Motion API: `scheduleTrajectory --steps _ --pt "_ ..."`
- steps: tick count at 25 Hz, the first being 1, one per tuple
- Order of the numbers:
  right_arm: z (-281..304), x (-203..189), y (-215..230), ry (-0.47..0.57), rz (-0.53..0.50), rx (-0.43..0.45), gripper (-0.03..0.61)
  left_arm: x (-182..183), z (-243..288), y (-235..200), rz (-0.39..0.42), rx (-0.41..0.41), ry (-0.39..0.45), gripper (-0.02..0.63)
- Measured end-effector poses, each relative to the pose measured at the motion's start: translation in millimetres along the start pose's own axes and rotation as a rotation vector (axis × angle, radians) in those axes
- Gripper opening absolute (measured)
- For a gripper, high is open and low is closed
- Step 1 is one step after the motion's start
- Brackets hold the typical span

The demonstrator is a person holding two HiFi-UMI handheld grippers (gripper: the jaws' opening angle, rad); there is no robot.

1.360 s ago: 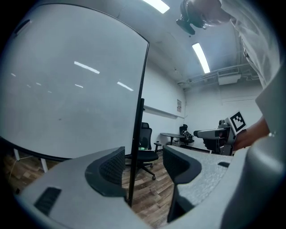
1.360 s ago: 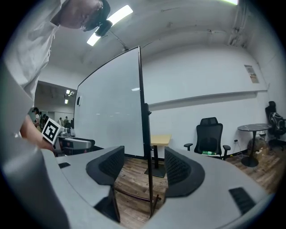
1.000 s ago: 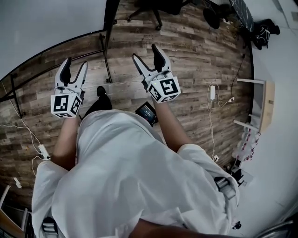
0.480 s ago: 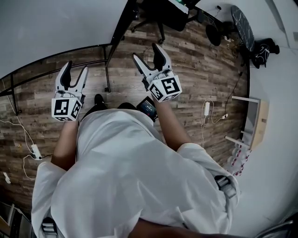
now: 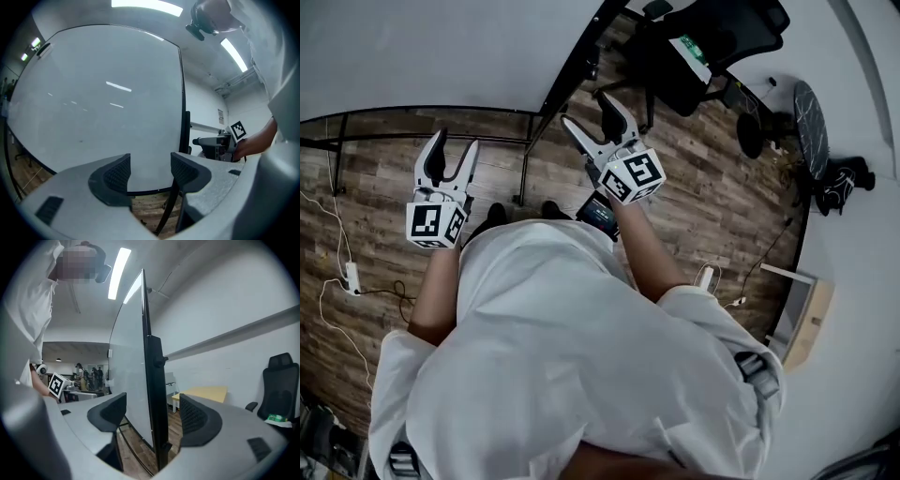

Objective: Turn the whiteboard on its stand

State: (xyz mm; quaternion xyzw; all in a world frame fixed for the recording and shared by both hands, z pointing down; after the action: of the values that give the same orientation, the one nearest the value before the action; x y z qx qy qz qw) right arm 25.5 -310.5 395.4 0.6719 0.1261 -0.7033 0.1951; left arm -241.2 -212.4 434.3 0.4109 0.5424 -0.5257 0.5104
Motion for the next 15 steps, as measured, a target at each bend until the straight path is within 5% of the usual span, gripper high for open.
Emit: scheduleTrajectory --steps 15 --pt "42 -4 38 -0.029 0.005 0.305 0.328 4 -13 14 -0.002 0.184 0.027 0.261"
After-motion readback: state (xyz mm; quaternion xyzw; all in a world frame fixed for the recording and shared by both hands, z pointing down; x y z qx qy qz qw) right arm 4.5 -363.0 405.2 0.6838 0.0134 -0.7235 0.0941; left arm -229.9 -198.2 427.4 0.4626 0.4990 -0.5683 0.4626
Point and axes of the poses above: the fingertips, and each gripper's own axes: z forward along the fingers, y to its right, x out of its top, the point moved 6 cm from there along -z, backward along the fingers, and after that the axes turned 12 degrees about x, right-handed, at the moved point
